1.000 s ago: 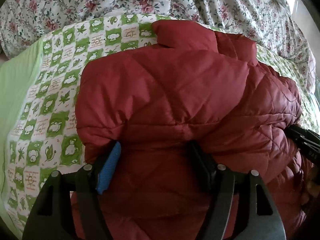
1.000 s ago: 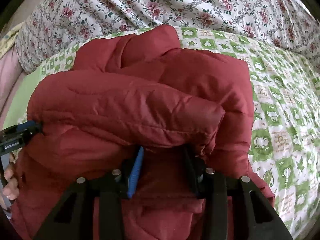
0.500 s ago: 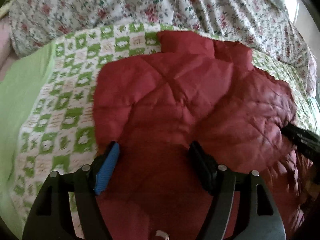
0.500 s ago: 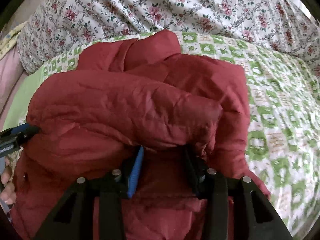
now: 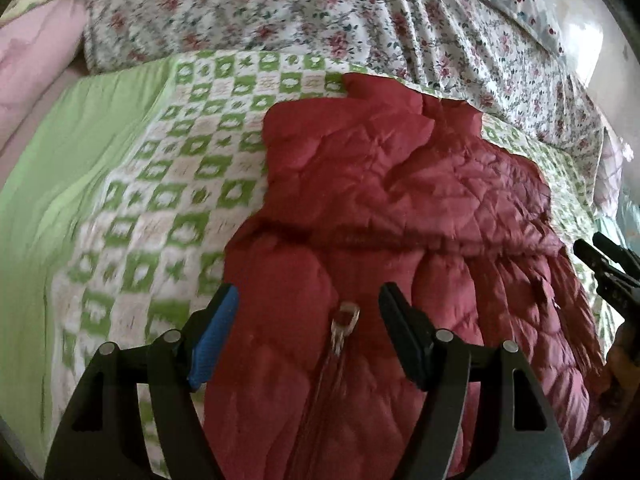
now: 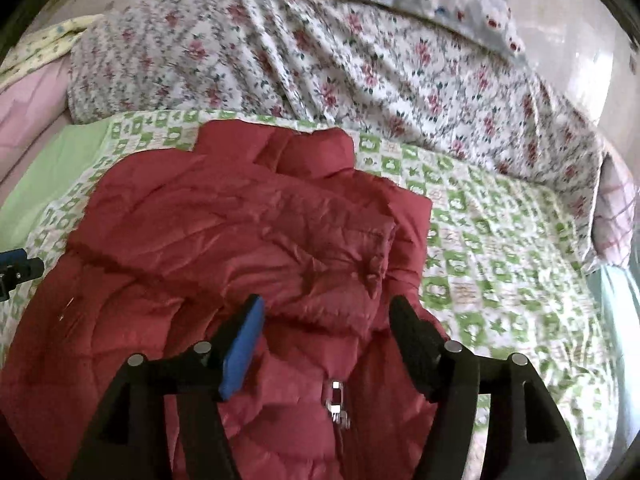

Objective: Fold large clothes

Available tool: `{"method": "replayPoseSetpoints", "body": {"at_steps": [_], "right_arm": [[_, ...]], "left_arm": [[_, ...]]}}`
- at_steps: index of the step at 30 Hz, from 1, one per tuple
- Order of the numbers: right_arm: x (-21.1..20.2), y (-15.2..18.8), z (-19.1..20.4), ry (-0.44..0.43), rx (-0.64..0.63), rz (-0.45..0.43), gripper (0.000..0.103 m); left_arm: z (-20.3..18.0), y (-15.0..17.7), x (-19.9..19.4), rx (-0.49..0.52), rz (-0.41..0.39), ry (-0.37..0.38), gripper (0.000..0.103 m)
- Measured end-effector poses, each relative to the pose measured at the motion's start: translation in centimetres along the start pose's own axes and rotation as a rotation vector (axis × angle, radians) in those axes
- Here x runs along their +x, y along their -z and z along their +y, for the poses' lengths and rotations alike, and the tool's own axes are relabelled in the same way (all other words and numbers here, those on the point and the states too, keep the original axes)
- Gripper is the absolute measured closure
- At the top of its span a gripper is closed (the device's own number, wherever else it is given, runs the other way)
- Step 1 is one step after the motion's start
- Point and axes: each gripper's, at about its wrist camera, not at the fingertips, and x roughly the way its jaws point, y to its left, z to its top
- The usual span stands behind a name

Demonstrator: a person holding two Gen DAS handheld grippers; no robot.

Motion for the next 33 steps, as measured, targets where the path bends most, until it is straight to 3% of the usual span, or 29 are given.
{"method": "replayPoseSetpoints", "body": {"at_steps": [7,19,28,33], "right_arm": [[-4.8,2.6,0.9,0.047,-0.045,-0.033,0.025],[-9.2,7.9,1.9,0.104,-0.137,-0.011,0.023],[-11.2,12.7,-3.1,0.063,-0.009,0.056,0.022],[-11.4,15.5,-7.0,-0.026,0.143,0.097,0.022]], "left_arm": [[2.0,3.9,-2.8,-0.050,0.013,-0.003,0.031],[3.1,9.0,-5.7,-0.037,0.047,-0.006,0.030],[4.7,11.4,-6.9,-0.059,0.062,-0.006,0.030],[5.5,12.5,-6.8,-0.071,0.085,-0.002,0.030]]}}
